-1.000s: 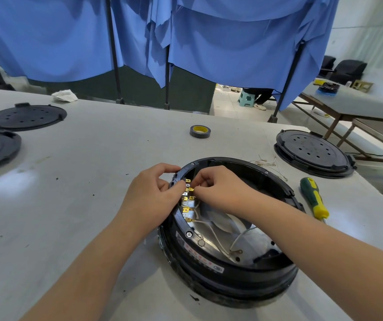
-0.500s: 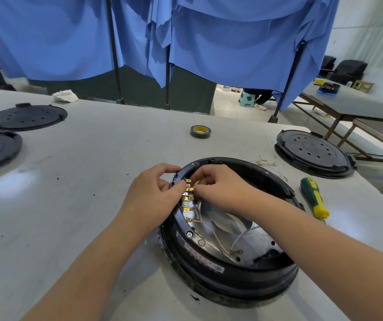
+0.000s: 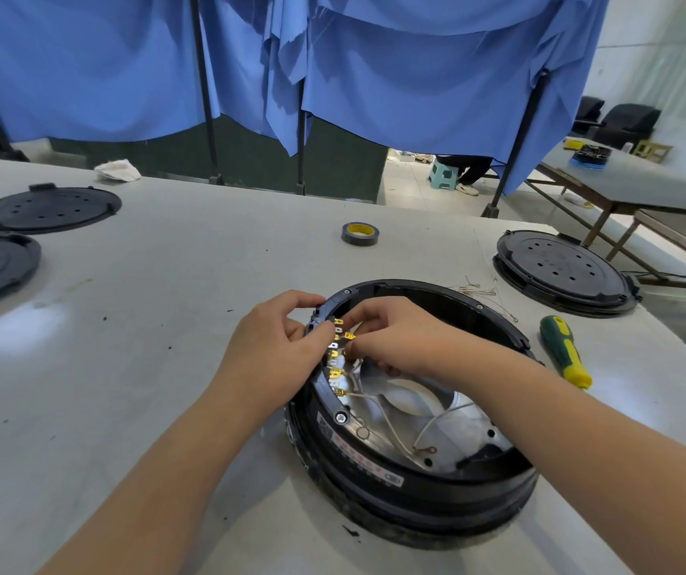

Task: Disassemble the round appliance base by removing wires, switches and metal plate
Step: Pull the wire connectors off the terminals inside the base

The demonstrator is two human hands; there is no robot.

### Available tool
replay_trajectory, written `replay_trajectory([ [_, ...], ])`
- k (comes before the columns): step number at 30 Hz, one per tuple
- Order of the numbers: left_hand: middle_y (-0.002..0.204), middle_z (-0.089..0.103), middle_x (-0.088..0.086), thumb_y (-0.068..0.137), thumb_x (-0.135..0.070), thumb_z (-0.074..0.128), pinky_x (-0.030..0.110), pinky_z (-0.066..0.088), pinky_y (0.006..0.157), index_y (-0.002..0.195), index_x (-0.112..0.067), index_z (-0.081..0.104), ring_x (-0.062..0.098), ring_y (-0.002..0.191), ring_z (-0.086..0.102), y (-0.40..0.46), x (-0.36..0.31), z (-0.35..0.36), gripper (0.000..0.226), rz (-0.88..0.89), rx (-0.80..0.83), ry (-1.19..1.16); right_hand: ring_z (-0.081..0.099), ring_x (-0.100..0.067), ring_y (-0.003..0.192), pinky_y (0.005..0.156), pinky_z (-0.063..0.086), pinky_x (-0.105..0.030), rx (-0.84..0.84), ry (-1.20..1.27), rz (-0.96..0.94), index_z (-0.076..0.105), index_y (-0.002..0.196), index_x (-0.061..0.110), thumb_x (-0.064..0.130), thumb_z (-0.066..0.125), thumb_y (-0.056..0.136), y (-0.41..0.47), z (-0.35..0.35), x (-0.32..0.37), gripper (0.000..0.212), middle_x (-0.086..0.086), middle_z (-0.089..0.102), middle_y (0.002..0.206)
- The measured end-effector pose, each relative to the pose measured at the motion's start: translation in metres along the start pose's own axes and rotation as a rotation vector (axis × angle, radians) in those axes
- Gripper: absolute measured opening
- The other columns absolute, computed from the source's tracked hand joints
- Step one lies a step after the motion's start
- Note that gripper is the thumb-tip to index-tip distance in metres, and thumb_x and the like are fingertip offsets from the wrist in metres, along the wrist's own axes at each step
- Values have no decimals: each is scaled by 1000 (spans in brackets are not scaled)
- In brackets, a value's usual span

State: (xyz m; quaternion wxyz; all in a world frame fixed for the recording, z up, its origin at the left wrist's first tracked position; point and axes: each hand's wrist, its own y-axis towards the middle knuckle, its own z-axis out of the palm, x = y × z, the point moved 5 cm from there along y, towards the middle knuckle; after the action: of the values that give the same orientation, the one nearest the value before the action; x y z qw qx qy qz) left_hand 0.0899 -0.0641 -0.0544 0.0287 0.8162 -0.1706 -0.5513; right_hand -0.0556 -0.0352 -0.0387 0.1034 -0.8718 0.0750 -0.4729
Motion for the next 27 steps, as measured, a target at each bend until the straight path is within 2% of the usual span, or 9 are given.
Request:
replay_trajectory([
  [3,46,41,0,86,-22,65,36,46,53,104,-30,67,15,48,42,0,0,0,19,11,-6,0,44,-7,41,40,37,-19,-23,-17,-5,62,89,21,2,63,83,1,-1,-2,20,-1,61,67],
  [5,47,40,1,86,-21,65,36,46,54,102,-30,67,16,48,42,0,0,-1,18,11,-7,-5,48,-5,44,45,40,-20,-55,-39,-25,64,90,21,7,66,82,0,-3,-3,16,1,62,68],
  [8,47,40,1,86,-21,65,44,51,56,100,-30,66,17,49,43,0,-1,-1,17,6,2,-11,59,-3,66,61,48,-21,-168,-246,-129,64,97,25,24,69,81,-4,-11,-2,17,9,67,80],
  [10,47,40,0,86,-22,65,49,54,59,101,-30,66,18,49,44,0,-2,-1,17,-1,8,-13,60,-2,80,71,49,-23,-247,-391,-206,64,97,28,32,68,81,-8,-18,2,17,11,66,87],
  [14,47,41,0,85,-23,65,51,54,60,102,-30,66,17,49,44,0,-3,0,18,3,13,-14,54,10,63,59,38,-13,-250,-380,-289,66,90,29,31,68,83,-19,-20,17,7,14,66,86],
  [17,47,41,0,84,-23,65,52,55,61,100,-31,66,18,49,44,0,-2,0,17,-1,12,-11,51,15,61,55,34,-8,-161,-458,-324,68,85,29,22,67,81,-28,-16,24,8,15,66,81],
  [20,45,40,-3,83,-24,65,53,55,61,98,-31,66,17,48,43,0,-2,0,16,-1,8,-6,53,13,61,53,36,-8,-71,-484,-311,68,82,31,24,70,78,-38,-8,22,9,15,65,76],
  [24,44,40,-4,84,-23,65,50,55,57,100,-31,66,16,47,42,-1,-3,0,18,16,6,11,56,8,60,58,39,-14,-119,-395,-312,67,82,31,21,69,77,-41,2,15,11,17,65,73],
  [27,42,40,-5,84,-22,65,42,50,54,100,-29,67,14,45,40,0,-3,0,18,32,-6,25,54,9,61,58,38,-15,-124,-397,-328,65,83,32,18,66,78,-42,8,16,15,17,65,74],
])
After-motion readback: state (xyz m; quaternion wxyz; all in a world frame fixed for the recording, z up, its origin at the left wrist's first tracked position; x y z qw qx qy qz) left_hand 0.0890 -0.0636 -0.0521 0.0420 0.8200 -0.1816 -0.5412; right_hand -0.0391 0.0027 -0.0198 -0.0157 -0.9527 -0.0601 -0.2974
